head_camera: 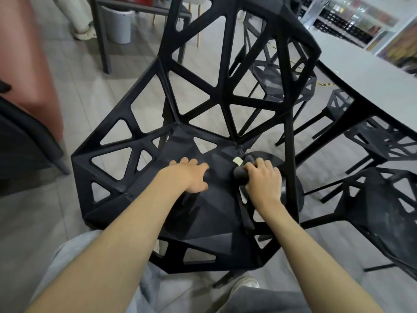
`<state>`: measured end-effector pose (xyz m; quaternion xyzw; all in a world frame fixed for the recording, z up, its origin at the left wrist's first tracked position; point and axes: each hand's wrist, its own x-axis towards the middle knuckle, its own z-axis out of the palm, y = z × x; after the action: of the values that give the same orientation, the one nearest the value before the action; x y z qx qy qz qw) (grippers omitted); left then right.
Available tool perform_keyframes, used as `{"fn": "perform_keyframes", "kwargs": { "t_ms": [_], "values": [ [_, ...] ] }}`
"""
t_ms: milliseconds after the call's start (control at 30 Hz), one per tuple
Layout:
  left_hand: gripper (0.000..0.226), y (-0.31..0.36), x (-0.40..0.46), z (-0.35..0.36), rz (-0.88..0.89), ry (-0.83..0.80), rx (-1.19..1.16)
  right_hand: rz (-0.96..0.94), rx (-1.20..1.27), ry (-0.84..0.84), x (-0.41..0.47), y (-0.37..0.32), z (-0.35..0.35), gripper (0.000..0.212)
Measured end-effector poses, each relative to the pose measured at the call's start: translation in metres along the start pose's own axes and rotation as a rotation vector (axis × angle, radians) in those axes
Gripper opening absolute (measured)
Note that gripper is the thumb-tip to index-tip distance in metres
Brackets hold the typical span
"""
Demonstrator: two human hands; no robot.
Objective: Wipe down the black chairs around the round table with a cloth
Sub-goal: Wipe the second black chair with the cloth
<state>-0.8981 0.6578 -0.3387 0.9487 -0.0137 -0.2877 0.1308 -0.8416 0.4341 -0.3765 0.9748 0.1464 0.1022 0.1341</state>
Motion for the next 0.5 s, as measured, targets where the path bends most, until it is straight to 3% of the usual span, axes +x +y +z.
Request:
{"fn": "perform_keyframes", "kwargs": {
  "t_ms": [267,500],
  "values": [
    [0.064,-0.001,0.001,-0.001,0.006,-0.005,-0.013,0.022,0.079,-0.032,-0.048,0.002,-0.004,0.029],
    [0.062,-0.004,0.0,0.0,-0.016,-0.012,-0.005,0.063,0.154,0.014,0.042,-0.016,0.003,0.023]
  ]
}}
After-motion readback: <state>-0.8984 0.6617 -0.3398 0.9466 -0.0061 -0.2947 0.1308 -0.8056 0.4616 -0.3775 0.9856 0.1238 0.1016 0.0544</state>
